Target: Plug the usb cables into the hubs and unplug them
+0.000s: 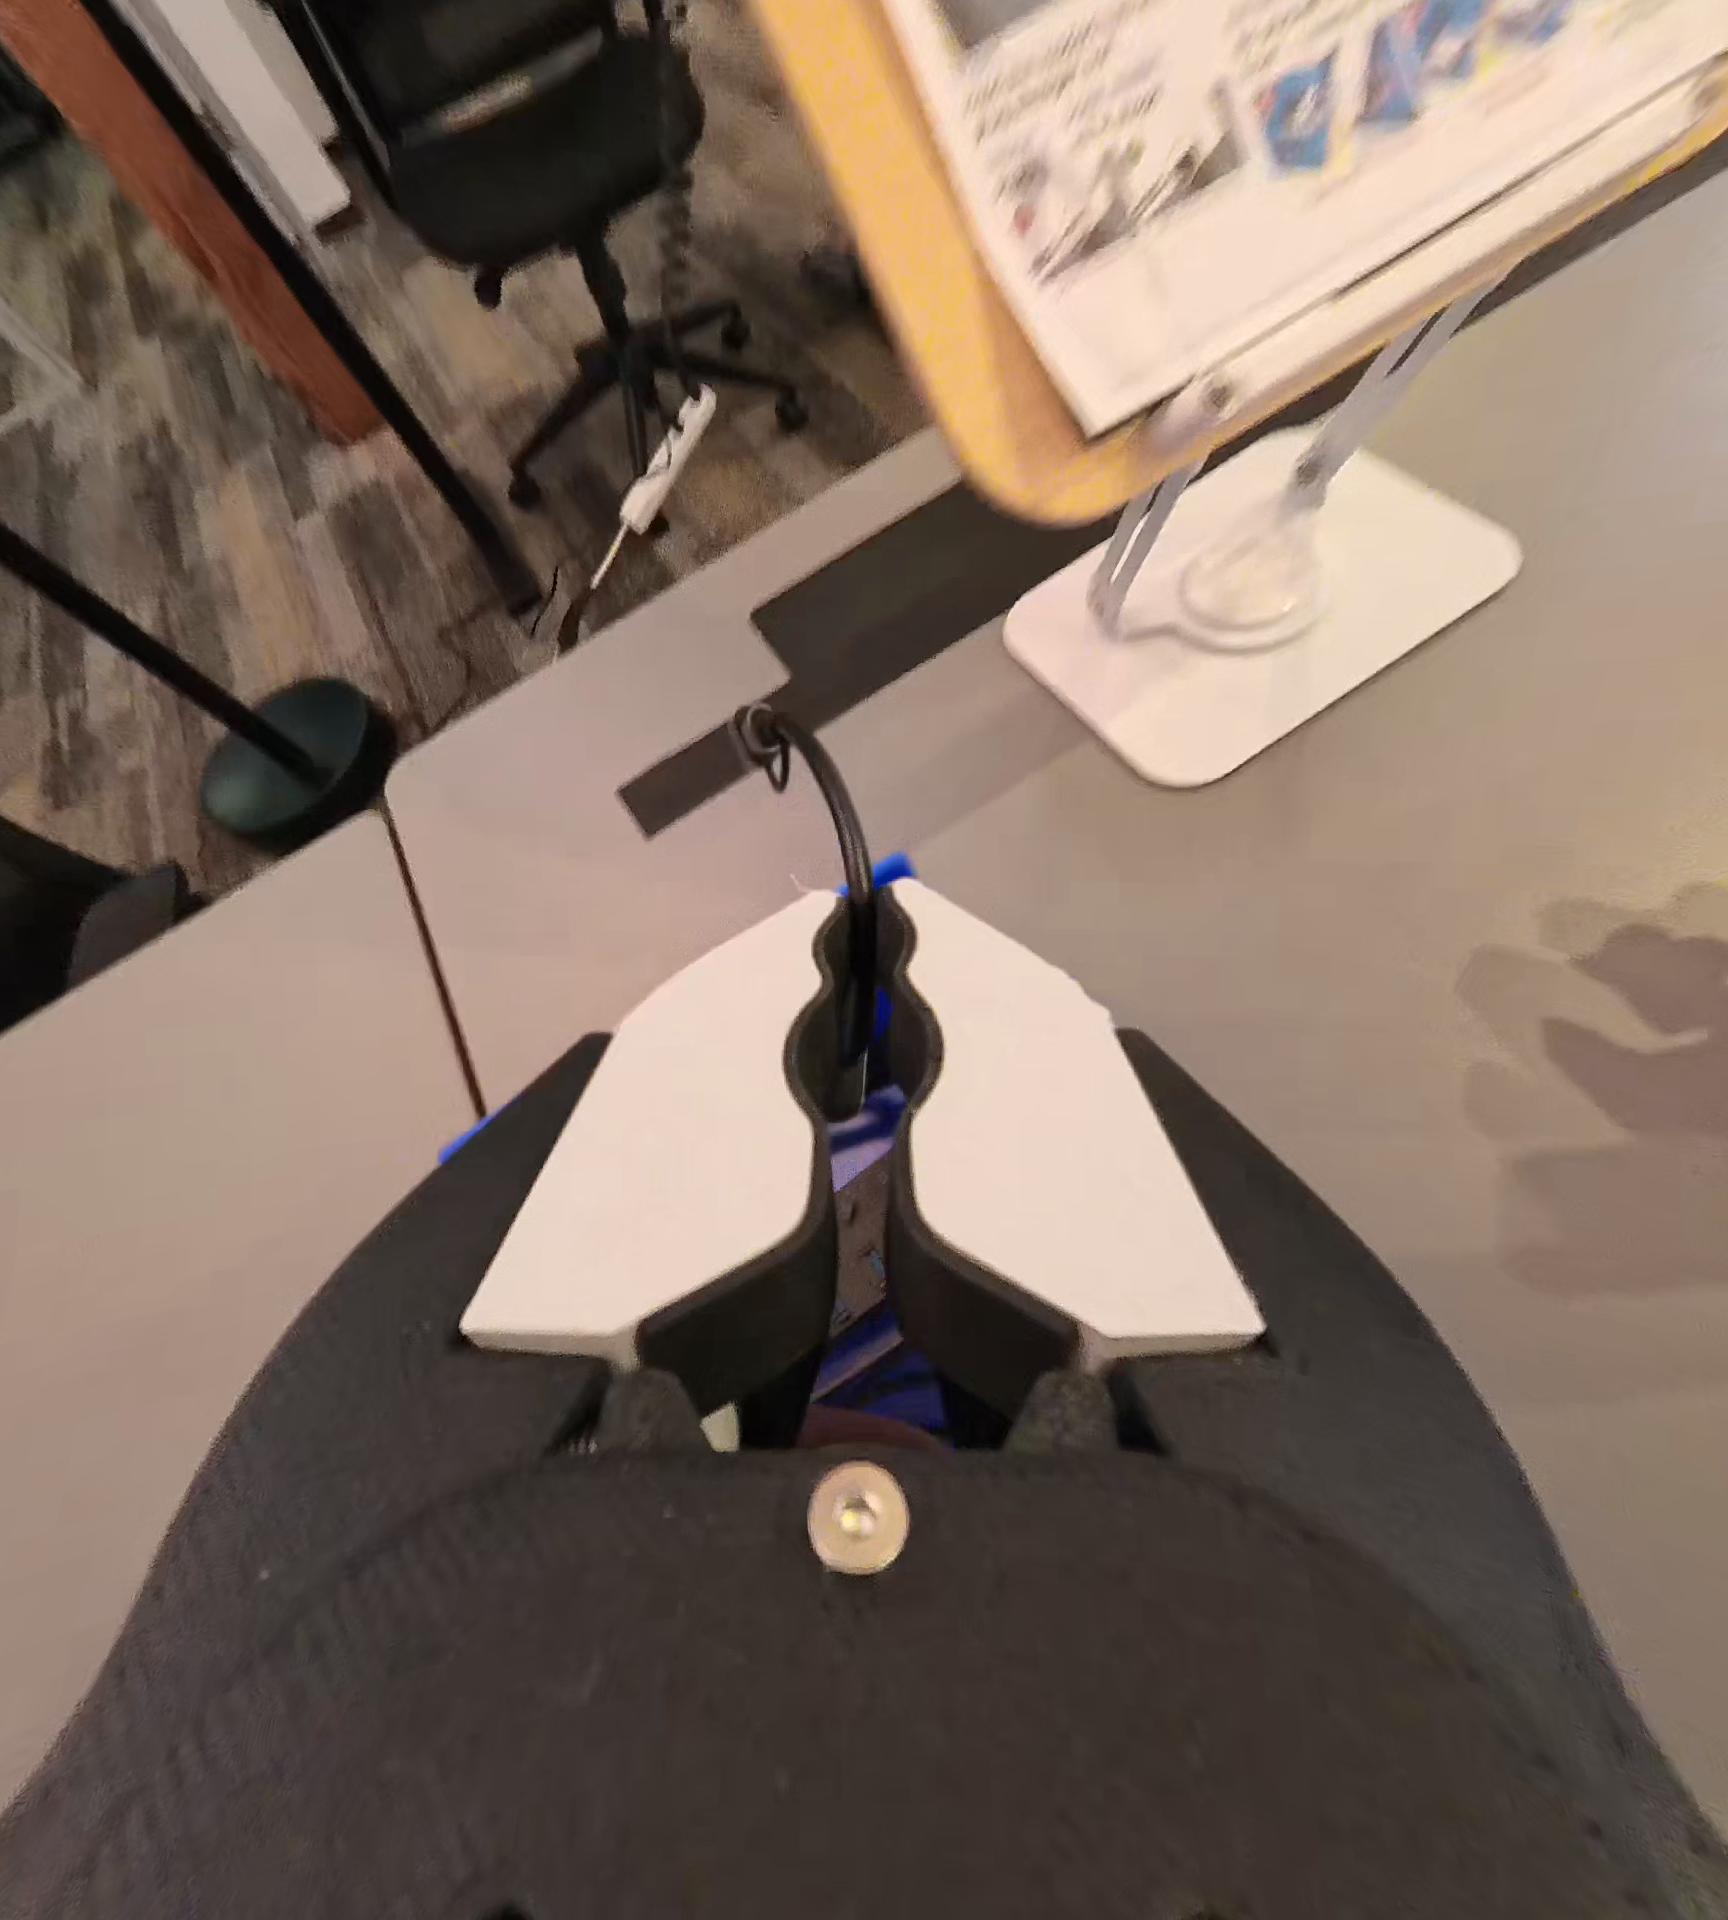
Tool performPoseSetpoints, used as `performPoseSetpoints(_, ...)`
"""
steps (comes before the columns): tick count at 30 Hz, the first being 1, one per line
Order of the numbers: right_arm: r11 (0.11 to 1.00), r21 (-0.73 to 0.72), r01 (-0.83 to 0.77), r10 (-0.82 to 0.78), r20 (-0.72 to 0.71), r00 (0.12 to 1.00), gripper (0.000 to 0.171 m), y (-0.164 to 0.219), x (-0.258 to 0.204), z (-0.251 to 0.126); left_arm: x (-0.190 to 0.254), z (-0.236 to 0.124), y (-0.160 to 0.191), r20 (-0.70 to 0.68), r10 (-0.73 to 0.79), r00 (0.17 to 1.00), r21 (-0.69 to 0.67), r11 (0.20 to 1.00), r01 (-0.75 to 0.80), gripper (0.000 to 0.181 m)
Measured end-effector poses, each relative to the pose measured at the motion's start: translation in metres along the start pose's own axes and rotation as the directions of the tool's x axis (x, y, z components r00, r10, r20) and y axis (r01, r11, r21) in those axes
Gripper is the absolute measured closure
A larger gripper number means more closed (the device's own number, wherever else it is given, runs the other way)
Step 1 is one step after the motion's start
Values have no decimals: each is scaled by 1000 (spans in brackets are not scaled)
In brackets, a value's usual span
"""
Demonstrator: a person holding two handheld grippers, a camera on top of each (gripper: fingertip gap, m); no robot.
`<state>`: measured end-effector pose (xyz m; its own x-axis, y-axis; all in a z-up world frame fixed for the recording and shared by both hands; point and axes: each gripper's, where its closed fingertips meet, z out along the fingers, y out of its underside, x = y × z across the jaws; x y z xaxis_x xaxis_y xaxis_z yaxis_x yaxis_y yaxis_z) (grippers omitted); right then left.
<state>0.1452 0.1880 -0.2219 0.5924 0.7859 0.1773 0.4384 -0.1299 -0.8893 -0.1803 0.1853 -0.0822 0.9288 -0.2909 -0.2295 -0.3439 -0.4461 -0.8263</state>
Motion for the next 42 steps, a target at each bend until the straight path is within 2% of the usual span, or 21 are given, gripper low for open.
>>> performPoseSetpoints(1, 1000, 5, -5, 5, 1, 1000, 120, -1, 0, -1, 7, -5, -10, -16, 0, 1000, 28, 1000, 0, 178)
performPoseSetpoints(6, 1000, 23, -12, 12, 3, 1000, 120, -5, 3, -4, 52, -13, -47, -72, 31, 997, 109, 994, -23, 177)
performPoseSetpoints(11, 998, 56, -22, 21, 15, 1000, 119, -10, 3, -8, 127, 5, -62, -170, 92, 981, 132, 989, -70, 177)
performPoseSetpoints(16, 991, 100, -90, 91, -9, 996, 121, -16, 15, -14, 199, 42, -54, -193, 145, 970, 80, 988, -132, 177)
performPoseSetpoints(21, 980, 134, -147, 157, -67, 985, 122, -17, 39, -23, 249, 81, -24, -214, 213, 953, 23, 977, -213, 177)
performPoseSetpoints(25, 976, 146, -164, 178, -85, 980, 123, -17, 47, -25, 269, 97, -6, -222, 241, 945, 31, 970, -241, 177)
performPoseSetpoints(29, 974, 150, -172, 186, -85, 979, 124, -17, 49, -26, 278, 97, 0, -166, 340, 926, 69, 940, -333, 177)
performPoseSetpoints(42, 971, 126, -203, 213, -72, 974, 124, -9, 54, -23, 319, 100, 48, -199, 493, 847, 59, 869, -492, 177)
